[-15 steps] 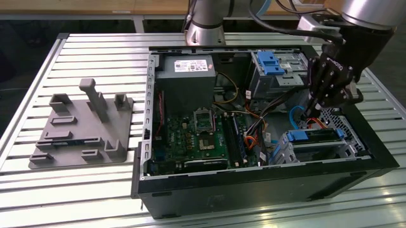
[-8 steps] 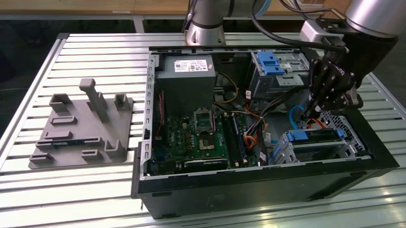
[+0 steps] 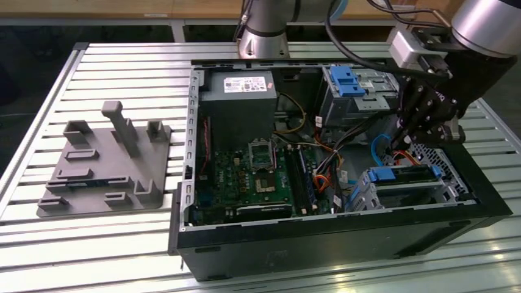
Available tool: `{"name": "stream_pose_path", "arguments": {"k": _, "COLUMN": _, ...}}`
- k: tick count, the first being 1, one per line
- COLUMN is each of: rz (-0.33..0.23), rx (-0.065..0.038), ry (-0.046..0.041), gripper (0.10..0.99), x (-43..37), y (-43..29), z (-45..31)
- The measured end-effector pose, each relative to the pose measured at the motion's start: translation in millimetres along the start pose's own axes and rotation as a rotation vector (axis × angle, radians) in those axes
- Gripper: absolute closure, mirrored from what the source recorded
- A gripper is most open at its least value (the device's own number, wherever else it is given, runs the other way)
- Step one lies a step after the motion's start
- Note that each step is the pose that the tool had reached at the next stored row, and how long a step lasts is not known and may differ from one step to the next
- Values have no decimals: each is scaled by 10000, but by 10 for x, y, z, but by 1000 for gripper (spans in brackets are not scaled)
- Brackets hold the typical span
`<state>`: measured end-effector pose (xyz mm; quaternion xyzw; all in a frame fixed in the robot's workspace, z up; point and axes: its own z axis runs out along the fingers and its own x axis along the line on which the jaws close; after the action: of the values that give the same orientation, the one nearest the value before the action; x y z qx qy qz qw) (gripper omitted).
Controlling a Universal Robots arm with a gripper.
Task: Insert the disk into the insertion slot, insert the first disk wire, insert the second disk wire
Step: 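Insert the second disk wire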
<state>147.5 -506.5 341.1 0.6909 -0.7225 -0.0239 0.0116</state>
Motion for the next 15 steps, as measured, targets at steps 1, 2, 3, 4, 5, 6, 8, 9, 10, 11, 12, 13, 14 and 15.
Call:
{"name": "stream_pose_path", "arguments": {"k": 1, "rz": -2, "rx": -1, "ry": -37, "gripper": 929, "x": 18, "y": -4, "z": 0}}
{"name": "stream_pose_path", "arguments": {"k": 2, "rz": -3, "rx": -3, "ry": -74, "gripper": 929, "x": 34, "y": -10, "z": 0}}
{"name": "stream_pose_path", "arguments": {"k": 3, "rz": -5, "rx": -5, "ry": -91, "gripper": 929, "x": 42, "y": -14, "z": -1}}
{"name": "stream_pose_path", "arguments": {"k": 4, "rz": -3, "rx": -5, "ry": -91, "gripper": 929, "x": 44, "y": -14, "z": -1}}
{"name": "stream_pose_path", "arguments": {"k": 5, "rz": -2, "rx": -5, "ry": -92, "gripper": 929, "x": 44, "y": -15, "z": -1}}
{"name": "stream_pose_path", "arguments": {"k": 6, "rz": -3, "rx": -5, "ry": -91, "gripper": 929, "x": 44, "y": -15, "z": -1}}
{"name": "stream_pose_path", "arguments": {"k": 8, "rz": -4, "rx": -5, "ry": -91, "gripper": 929, "x": 44, "y": -17, "z": -1}}
{"name": "stream_pose_path", "arguments": {"k": 9, "rz": -3, "rx": -5, "ry": -91, "gripper": 929, "x": 44, "y": -17, "z": -1}}
{"name": "stream_pose_path", "arguments": {"k": 10, "rz": -4, "rx": -5, "ry": -92, "gripper": 929, "x": 44, "y": -17, "z": -1}}
{"name": "stream_pose_path", "arguments": {"k": 11, "rz": -4, "rx": -5, "ry": -92, "gripper": 929, "x": 44, "y": -18, "z": -1}}
{"name": "stream_pose_path", "arguments": {"k": 12, "rz": -4, "rx": -5, "ry": -92, "gripper": 929, "x": 44, "y": -18, "z": -1}}
{"name": "stream_pose_path", "arguments": {"k": 13, "rz": -4, "rx": -5, "ry": -92, "gripper": 929, "x": 45, "y": -18, "z": -1}}
{"name": "stream_pose_path", "arguments": {"k": 14, "rz": -4, "rx": -5, "ry": -92, "gripper": 929, "x": 50, "y": -19, "z": -1}}
{"name": "stream_pose_path", "arguments": {"k": 15, "rz": -4, "rx": -5, "ry": -91, "gripper": 929, "x": 58, "y": -19, "z": -1}}
